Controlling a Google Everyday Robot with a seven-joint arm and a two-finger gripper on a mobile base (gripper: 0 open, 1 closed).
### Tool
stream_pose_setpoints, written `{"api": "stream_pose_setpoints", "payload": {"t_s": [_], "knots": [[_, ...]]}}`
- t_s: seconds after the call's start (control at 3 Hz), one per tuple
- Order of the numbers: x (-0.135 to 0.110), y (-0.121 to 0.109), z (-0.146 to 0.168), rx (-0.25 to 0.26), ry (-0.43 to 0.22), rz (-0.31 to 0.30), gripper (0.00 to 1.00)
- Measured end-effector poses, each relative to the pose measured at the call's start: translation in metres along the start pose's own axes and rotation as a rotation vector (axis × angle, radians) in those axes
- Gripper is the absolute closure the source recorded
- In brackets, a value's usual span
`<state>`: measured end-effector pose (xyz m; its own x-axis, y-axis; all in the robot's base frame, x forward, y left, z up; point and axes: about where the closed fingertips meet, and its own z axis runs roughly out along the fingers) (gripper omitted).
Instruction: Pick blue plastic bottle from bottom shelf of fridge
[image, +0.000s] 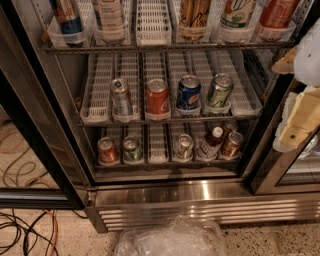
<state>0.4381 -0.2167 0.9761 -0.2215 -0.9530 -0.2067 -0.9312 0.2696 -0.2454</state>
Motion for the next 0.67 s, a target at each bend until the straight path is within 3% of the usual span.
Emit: {"api": "stream_pose_setpoints", "payload": {"t_s": [0.33, 0.67], "knots": [[0.0000, 0.0000, 0.0000, 0.000, 0.000, 0.000, 0.00], [-0.0015, 0.0023, 0.0076, 0.009, -0.045, 0.039, 0.00]]}}
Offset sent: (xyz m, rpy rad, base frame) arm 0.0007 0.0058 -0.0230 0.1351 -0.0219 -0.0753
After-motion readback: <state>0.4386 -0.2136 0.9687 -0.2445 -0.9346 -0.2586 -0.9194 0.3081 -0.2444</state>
